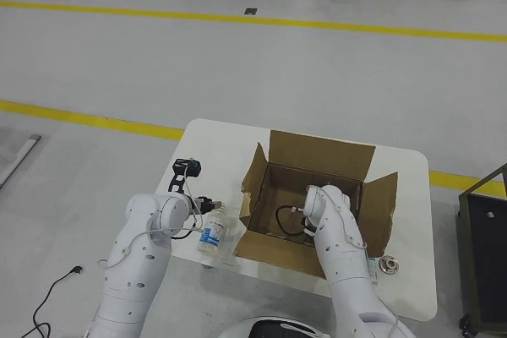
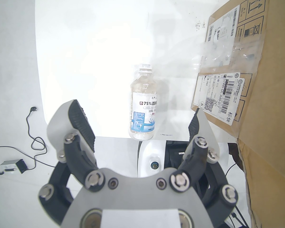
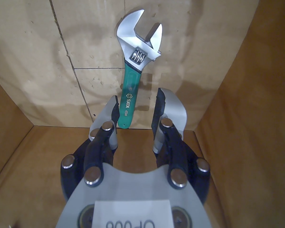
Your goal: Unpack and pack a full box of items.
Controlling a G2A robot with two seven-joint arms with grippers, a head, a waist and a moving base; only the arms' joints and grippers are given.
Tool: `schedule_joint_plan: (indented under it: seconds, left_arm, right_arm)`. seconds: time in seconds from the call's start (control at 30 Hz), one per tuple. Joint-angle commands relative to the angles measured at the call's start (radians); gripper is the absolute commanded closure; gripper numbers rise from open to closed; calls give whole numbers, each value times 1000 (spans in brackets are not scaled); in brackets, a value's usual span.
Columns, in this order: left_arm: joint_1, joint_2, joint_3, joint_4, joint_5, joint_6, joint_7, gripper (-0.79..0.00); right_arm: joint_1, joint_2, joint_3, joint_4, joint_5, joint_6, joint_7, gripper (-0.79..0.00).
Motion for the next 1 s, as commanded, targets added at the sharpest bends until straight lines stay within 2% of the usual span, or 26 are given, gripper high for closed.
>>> schedule_joint_plan:
  seconds: [0.0,0.23,0.43,0.7,0.97]
  left_arm:
    - [0,0,0,0,0,0,0,-785]
    - [0,0,0,0,0,0,0,-785]
    - [0,0,0,0,0,0,0,-785]
    - [0,0,0,0,0,0,0,-785]
    - [0,0,0,0,0,0,0,-785]
  right_arm:
    - [-1,1,-4,6,7,-1,-7,-357]
    - [1,5,-13,39,31,-8,-39,-357]
    - [6,10,-16,64,50,-5,-65,-308]
    - [17,15,-24,95,71,-1,-88,-323]
    - [25,22,-36,115,75,6,-98,-271]
